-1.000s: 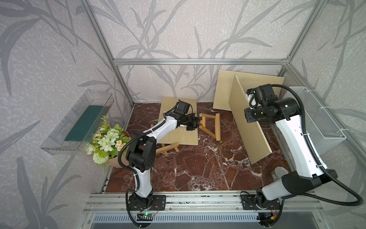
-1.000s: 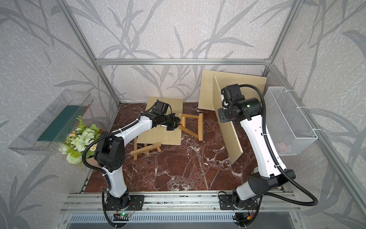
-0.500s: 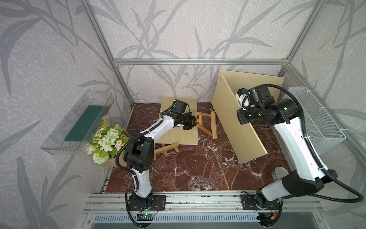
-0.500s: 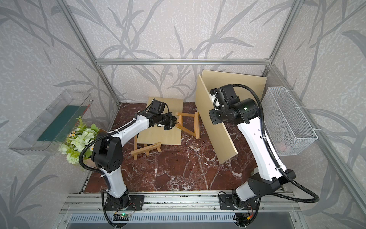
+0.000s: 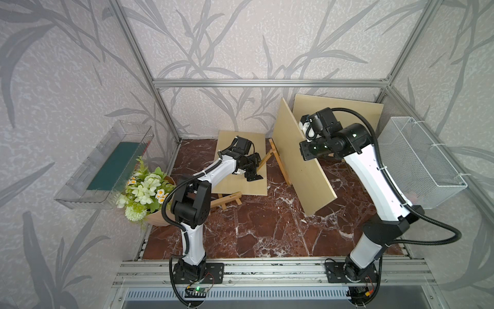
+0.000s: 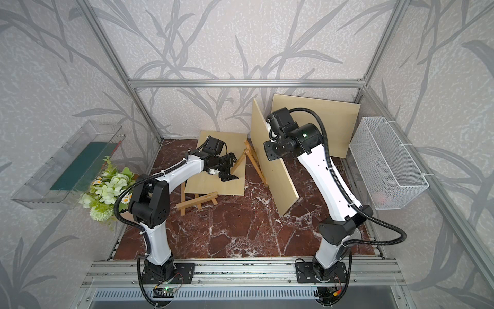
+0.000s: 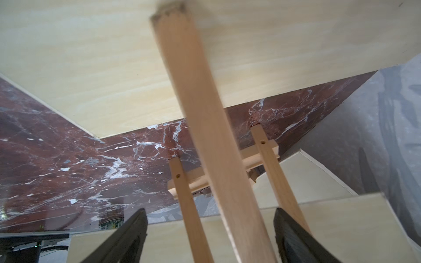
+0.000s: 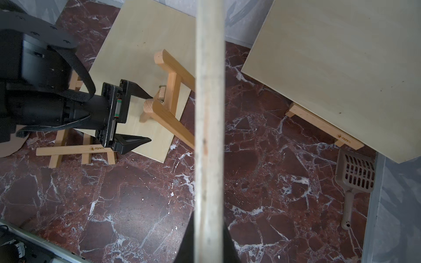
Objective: Assemble the easel
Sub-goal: Place the drawing board on the easel.
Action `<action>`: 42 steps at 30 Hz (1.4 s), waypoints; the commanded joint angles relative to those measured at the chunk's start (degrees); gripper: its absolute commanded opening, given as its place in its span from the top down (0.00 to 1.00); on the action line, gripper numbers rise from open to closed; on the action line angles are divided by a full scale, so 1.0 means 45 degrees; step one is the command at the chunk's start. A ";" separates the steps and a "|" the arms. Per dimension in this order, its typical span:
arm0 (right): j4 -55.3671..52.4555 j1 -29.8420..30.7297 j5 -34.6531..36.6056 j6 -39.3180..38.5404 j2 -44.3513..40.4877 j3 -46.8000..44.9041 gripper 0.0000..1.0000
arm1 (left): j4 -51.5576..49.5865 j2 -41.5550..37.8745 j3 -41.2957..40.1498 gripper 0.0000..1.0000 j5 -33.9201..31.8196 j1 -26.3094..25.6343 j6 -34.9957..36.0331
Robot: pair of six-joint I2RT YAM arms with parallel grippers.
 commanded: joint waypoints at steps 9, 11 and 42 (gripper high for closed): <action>-0.0471 0.0541 0.0909 0.0008 0.2758 0.5432 1.00 | -0.1874 -0.0716 0.0384 0.00 -0.0650 0.0309 0.2842; -0.0571 0.0541 0.0948 -0.0128 0.3031 0.5748 1.00 | -0.3095 -0.0930 0.0660 0.00 -0.1183 0.0446 0.4223; -0.0301 0.1573 0.2941 -0.1058 0.4500 0.6911 0.32 | -0.5893 -0.3682 -0.1050 0.00 -0.4779 0.1046 0.9073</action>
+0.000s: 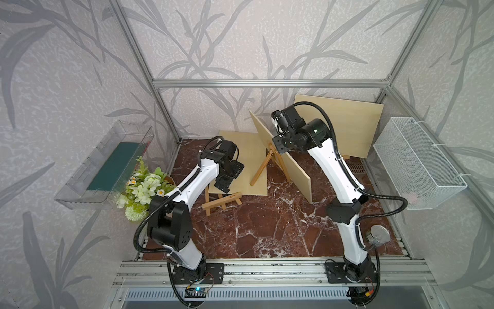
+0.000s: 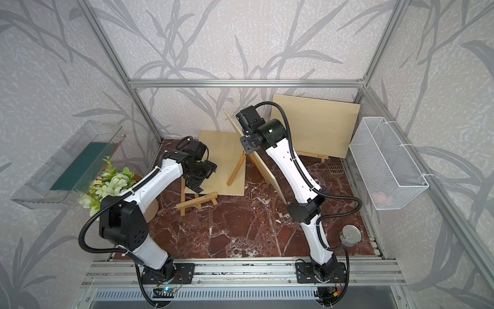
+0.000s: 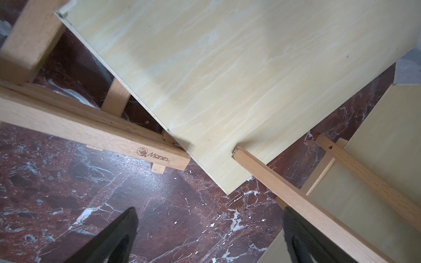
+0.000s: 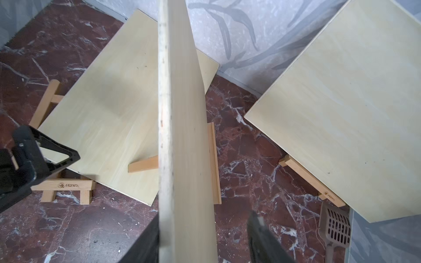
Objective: Assemble the easel
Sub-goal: Place the drawing board on the easel, then move the easel to the center of the board.
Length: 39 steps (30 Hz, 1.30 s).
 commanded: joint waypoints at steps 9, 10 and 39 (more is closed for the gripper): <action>0.1522 0.1789 0.0553 -0.1744 -0.2395 -0.1168 0.29 | -0.0218 -0.0218 0.0125 0.00 -0.0592 0.0336 0.0429; 0.1658 0.2123 0.0280 -0.1909 -0.2561 -0.1591 0.29 | -0.0293 -0.0359 0.0057 0.00 -0.0811 0.0437 0.0434; 0.1470 0.3813 -0.1644 -0.1212 0.1514 -0.2972 0.31 | -0.0150 -0.2693 -0.1682 0.00 -0.1218 0.2049 0.4426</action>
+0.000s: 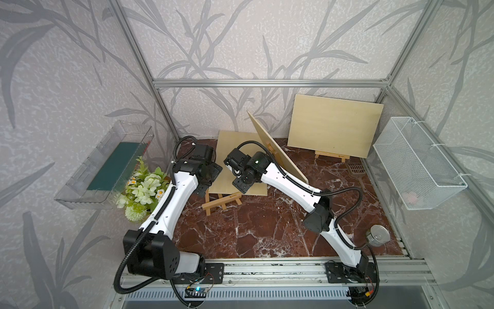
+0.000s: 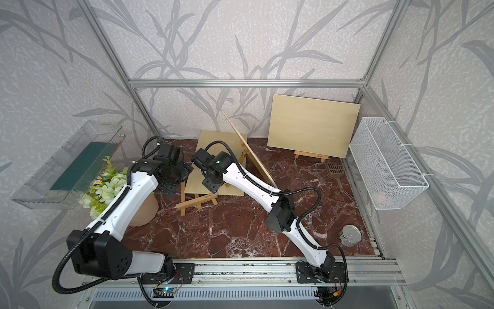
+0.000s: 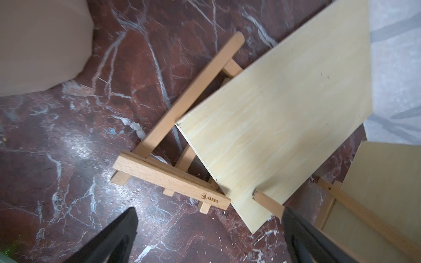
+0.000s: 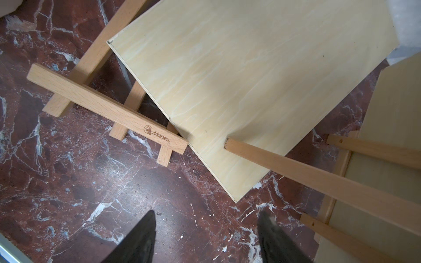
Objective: Assemble the easel
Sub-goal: Move the easel to the center of the board.
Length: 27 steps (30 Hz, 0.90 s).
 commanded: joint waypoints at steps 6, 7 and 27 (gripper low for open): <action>0.3078 0.0100 -0.0606 -0.1341 -0.5632 -0.3232 0.30 | 0.1281 0.1493 0.0099 0.00 0.2502 -0.0532 0.6133; 0.3608 0.0102 -0.0483 -0.1573 -0.6302 -0.3431 0.30 | 0.1611 0.1493 0.0028 0.00 0.2698 -0.0719 0.6849; 0.2732 -0.6977 0.0021 0.1167 -0.9793 -0.5058 0.30 | 0.6051 0.4961 0.3946 0.19 0.6481 -0.3346 1.3221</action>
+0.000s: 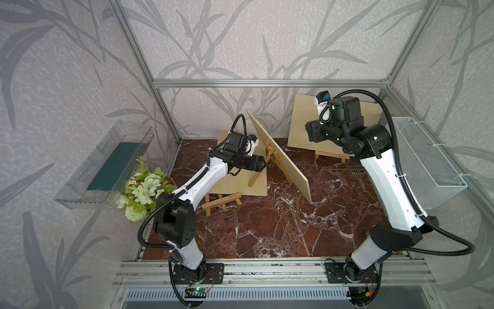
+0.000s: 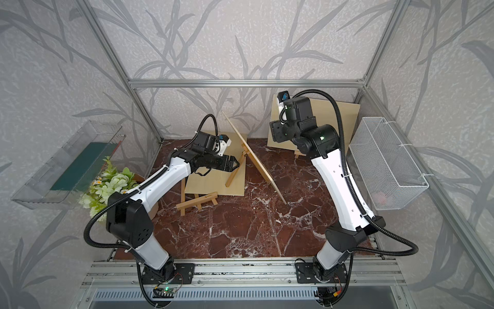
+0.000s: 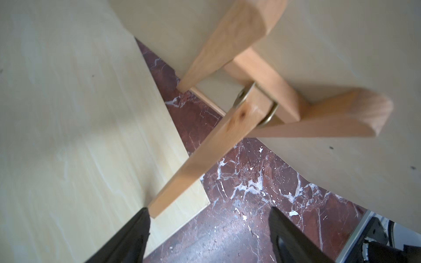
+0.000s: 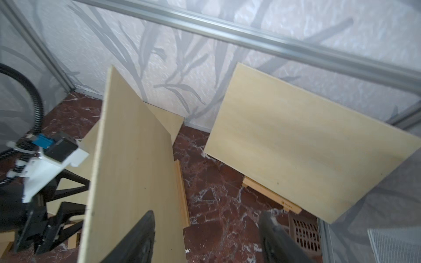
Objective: Assemble the easel
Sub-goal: Move the easel to the center of the board.
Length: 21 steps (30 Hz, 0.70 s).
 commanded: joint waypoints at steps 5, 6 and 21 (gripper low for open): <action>-0.0182 -0.0800 -0.1300 0.1255 -0.0987 -0.1521 0.31 | 0.0033 0.2029 0.2032 0.36 0.1363 -0.0239 0.1865; -0.0221 -0.0842 -0.1337 0.1265 -0.1008 -0.1585 0.31 | -0.0139 0.2169 0.2130 0.38 0.1363 -0.0302 0.2027; -0.0310 -0.1138 -0.2456 0.1285 -0.1029 -0.2255 0.32 | 0.5468 0.1742 -0.1563 0.56 -0.0466 -0.0965 0.1546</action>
